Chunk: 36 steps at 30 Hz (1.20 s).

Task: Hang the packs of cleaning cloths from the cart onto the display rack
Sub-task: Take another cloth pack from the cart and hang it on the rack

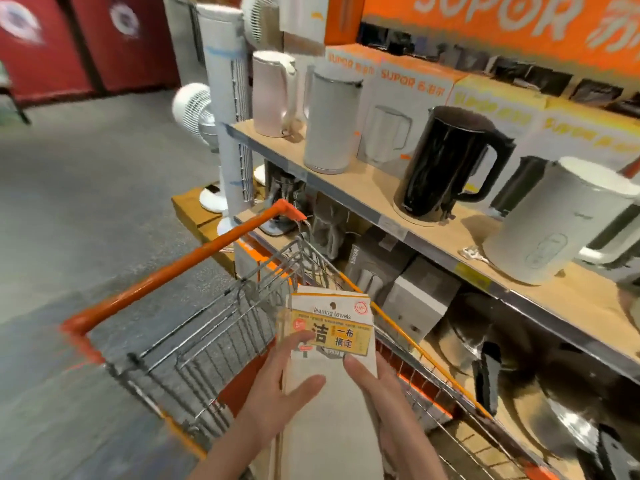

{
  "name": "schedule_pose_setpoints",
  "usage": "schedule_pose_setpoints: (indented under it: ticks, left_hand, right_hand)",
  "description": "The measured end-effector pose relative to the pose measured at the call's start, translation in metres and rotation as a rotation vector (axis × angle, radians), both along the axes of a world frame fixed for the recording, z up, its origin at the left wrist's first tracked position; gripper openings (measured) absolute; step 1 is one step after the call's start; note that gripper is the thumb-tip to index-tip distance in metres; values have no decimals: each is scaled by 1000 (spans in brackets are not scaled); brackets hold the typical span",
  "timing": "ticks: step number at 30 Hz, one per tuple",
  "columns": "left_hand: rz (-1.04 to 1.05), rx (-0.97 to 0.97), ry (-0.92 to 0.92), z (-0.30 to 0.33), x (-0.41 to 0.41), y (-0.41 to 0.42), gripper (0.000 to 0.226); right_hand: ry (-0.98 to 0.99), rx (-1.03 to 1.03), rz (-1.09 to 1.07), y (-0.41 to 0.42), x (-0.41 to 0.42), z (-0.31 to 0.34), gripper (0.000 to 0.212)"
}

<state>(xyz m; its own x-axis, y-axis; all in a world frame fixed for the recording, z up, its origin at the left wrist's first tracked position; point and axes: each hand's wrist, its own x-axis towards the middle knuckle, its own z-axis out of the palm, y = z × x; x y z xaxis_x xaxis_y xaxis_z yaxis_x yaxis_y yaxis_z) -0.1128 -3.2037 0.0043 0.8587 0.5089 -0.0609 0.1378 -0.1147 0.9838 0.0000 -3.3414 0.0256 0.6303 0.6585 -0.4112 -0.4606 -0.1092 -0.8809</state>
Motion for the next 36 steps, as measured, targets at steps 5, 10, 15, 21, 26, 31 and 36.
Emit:
schedule_pose_setpoints:
  ticks: [5, 10, 15, 21, 26, 31, 36]
  left_hand:
    - [233, 0, -31, 28, -54, 9, 57]
    - [485, -58, -91, 48, -127, 42, 54]
    - [773, -9, -119, 62, -208, 74, 61]
    - [1012, -15, -172, 59, -317, 109, 59]
    - [1172, -91, -250, 52, -414, 152, 52]
    - [1290, -88, -237, 47, -503, 193, 55]
    - [1384, -95, -303, 45, -568, 220, 61]
  right_hand:
    - [-27, 8, 174, 38, -27, 13, 46]
    - [-150, -25, 312, 105, -84, 22, 64]
    - [-210, -17, 580, 179, -152, 31, 86]
    - [-363, 120, 752, 259, -261, 38, 53]
    - [-481, 231, 899, 334, -366, 44, 51]
    - [-518, 267, 978, 395, -461, 42, 44]
    - [-533, 254, 1036, 436, -534, 46, 40]
